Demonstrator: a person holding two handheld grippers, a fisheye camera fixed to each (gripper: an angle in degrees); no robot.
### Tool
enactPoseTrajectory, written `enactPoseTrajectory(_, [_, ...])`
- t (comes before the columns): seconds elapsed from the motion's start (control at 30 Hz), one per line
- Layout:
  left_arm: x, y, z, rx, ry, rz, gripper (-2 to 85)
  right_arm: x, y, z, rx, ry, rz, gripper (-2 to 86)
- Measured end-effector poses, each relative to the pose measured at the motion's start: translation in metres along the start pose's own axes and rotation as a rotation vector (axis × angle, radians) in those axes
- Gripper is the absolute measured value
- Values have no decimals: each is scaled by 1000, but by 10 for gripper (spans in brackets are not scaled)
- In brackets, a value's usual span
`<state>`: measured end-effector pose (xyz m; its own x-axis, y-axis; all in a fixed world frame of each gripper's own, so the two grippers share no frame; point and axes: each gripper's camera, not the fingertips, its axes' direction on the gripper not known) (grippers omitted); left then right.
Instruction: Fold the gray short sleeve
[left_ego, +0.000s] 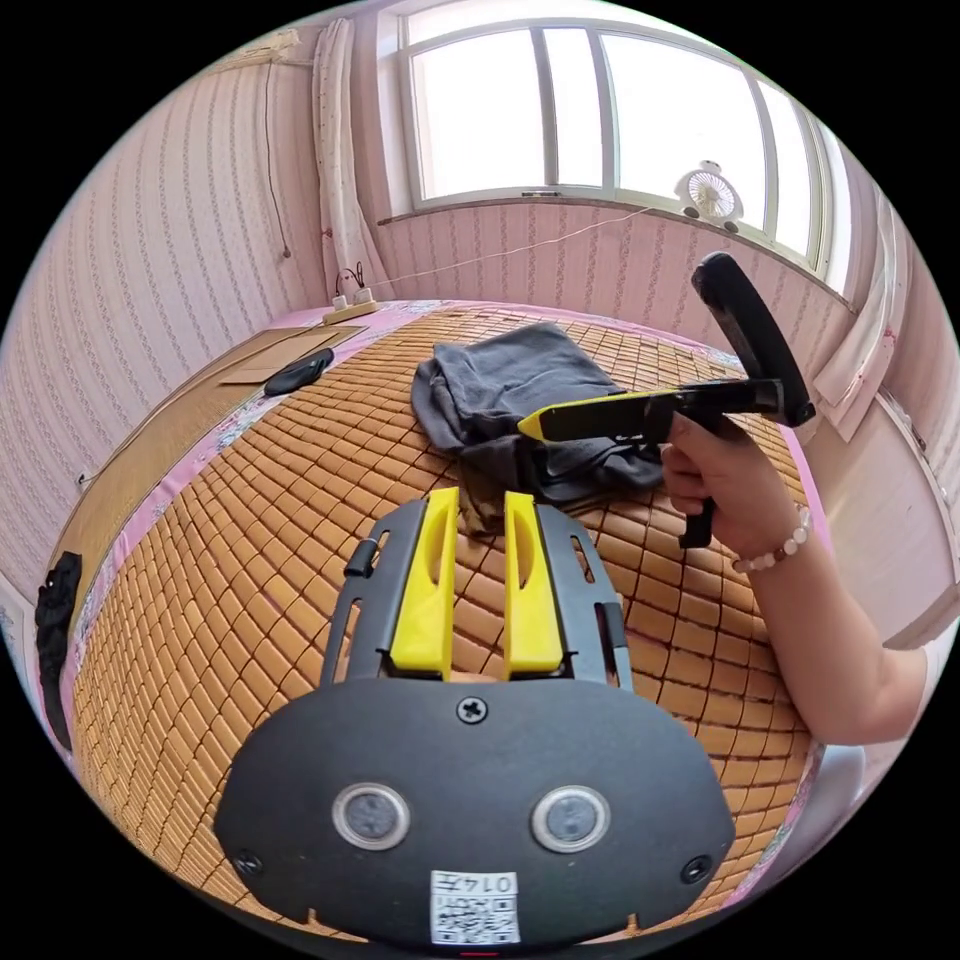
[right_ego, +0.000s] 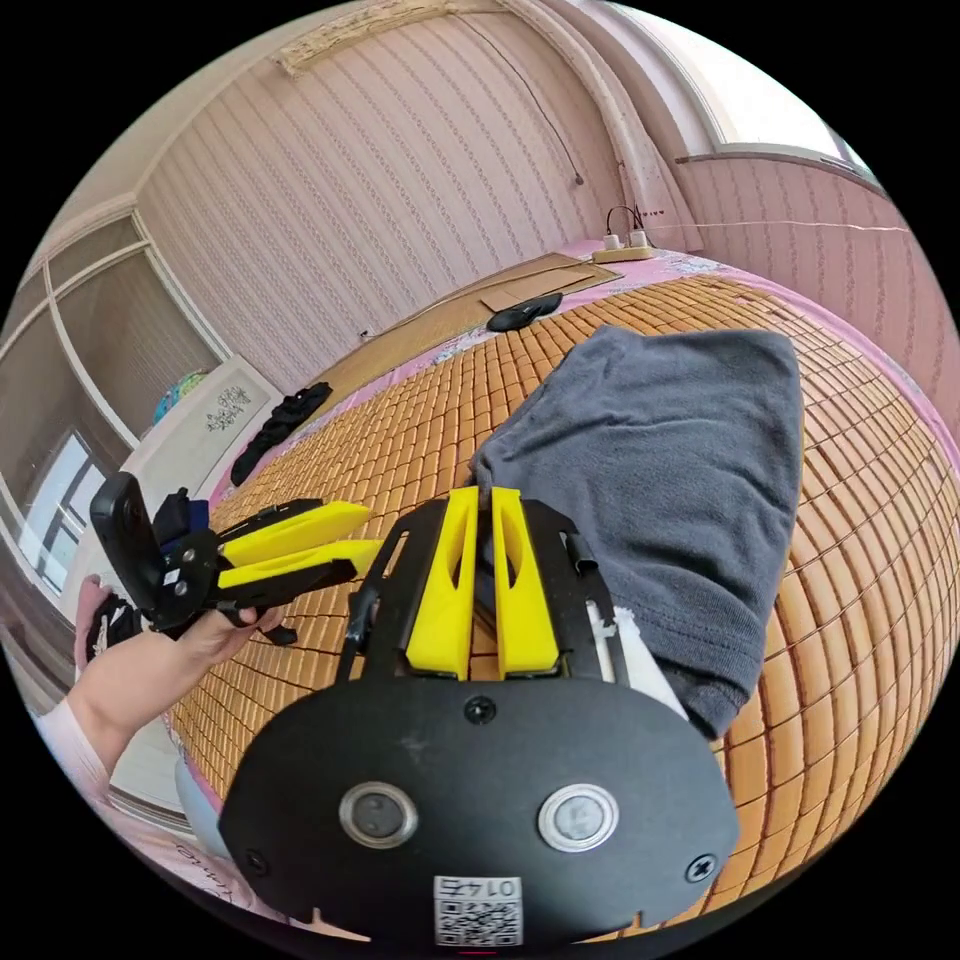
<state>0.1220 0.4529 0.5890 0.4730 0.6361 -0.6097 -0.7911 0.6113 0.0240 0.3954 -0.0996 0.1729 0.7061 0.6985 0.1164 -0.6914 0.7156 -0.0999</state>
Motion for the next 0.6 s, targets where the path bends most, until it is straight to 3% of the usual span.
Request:
enactPoseTrajectory(0.13, [11,-10,23,-3,72,-18,86,32,6,-32,36,-187,62,19])
enactPoseTrajectory(0.37, [24,-32,42,-88,-119,-31,89,48,24,-106,198,-188,82,18])
enactPoseTrajectory(0.6, [15,-53,45,-235,-50,-97,9,69,52,-178,336,-226,122,17])
